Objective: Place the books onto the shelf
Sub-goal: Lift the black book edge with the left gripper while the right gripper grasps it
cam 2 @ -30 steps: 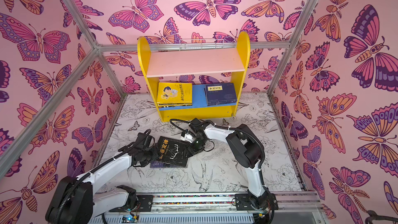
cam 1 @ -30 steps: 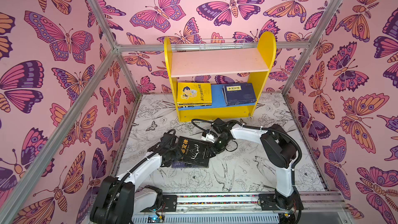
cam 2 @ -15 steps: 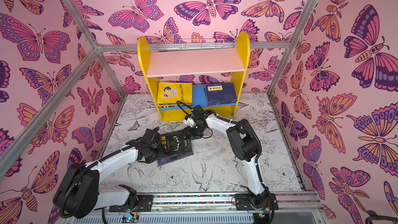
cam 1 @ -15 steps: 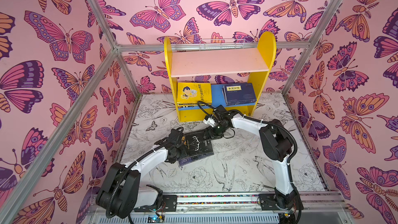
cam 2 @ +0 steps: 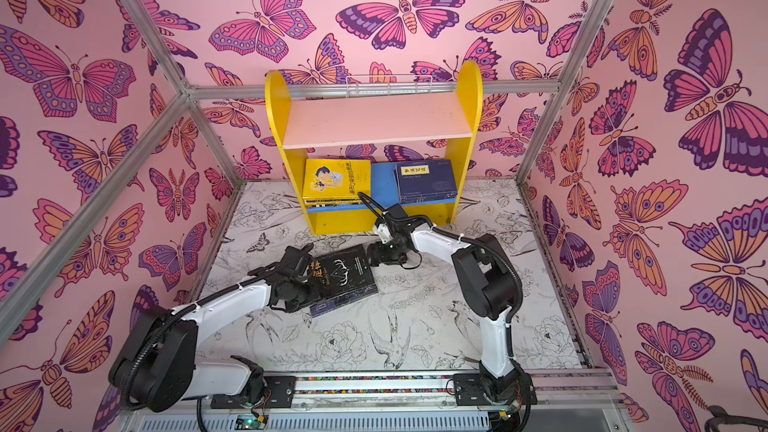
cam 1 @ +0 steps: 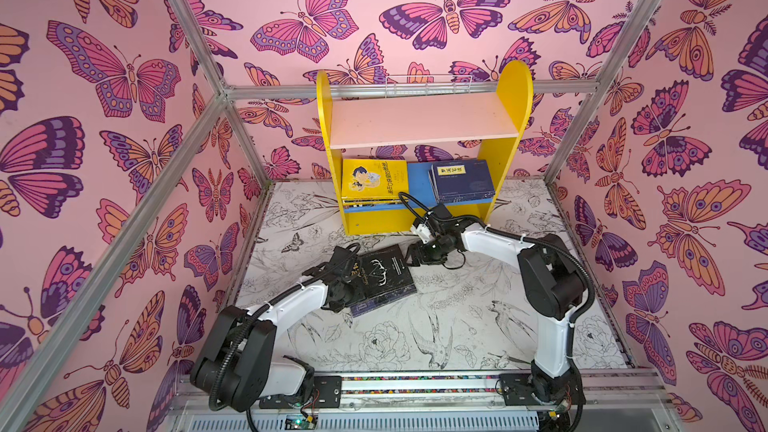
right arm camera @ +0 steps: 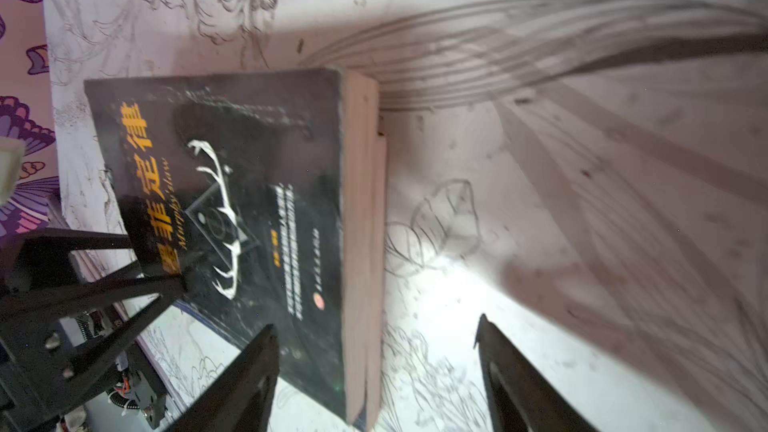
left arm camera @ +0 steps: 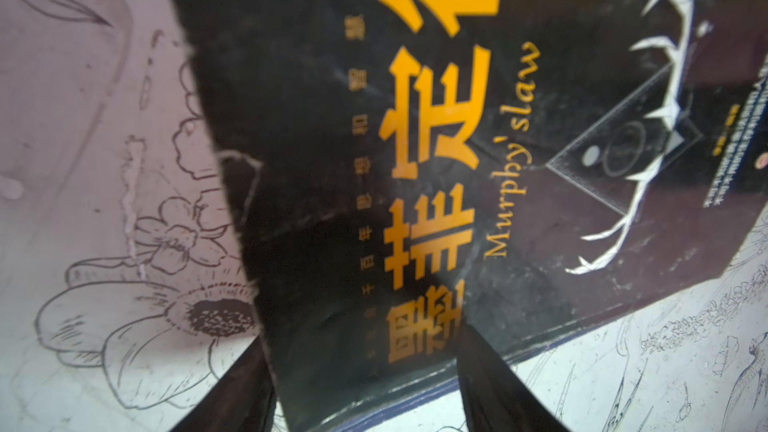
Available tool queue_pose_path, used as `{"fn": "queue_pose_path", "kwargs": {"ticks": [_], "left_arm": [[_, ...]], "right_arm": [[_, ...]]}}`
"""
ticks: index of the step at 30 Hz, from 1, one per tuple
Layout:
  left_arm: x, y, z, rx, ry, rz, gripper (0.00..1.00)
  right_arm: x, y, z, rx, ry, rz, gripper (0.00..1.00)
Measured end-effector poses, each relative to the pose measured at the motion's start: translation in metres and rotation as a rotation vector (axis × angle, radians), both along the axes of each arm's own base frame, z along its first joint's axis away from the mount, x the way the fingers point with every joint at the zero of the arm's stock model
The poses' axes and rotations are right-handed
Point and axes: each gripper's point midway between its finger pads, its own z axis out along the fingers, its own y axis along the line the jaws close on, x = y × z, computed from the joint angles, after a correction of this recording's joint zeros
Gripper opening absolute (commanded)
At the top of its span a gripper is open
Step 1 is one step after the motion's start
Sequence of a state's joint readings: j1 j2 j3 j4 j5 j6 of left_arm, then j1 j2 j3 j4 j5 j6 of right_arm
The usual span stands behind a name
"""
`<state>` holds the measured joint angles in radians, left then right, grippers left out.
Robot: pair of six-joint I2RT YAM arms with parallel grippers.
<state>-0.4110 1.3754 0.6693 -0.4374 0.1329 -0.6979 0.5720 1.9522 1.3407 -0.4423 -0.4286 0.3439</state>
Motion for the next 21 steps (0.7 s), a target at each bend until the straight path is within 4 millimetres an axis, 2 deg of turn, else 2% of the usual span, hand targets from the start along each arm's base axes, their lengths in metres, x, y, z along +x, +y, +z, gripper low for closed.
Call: {"fn": "queue_pose_path", "kwargs": {"ticks": [2,4,9,11,17,21], "left_arm": [[0.001,-0.002,0.000,-0.001,0.002,-0.008,0.66],[0.002,-0.003,0.000,-0.002,0.004,-0.014,0.66],[0.003,-0.004,0.000,-0.002,0.006,-0.019,0.64],[0.003,-0.004,0.000,-0.001,0.008,-0.020,0.63],[0.006,-0.008,0.001,0.000,-0.001,-0.042,0.59],[0.006,-0.009,0.002,0.003,-0.003,-0.049,0.63]], "right_arm": [[-0.006,-0.006,0.002,0.009,0.005,-0.003,0.75],[-0.013,-0.004,0.003,0.040,0.017,0.011,0.74],[-0.031,0.007,-0.013,0.123,0.119,0.032,0.68],[-0.032,0.012,-0.020,0.150,0.154,0.031,0.66],[-0.030,0.023,-0.018,0.212,0.181,0.027,0.63],[-0.029,0.023,-0.018,0.212,0.185,0.011,0.63]]}}
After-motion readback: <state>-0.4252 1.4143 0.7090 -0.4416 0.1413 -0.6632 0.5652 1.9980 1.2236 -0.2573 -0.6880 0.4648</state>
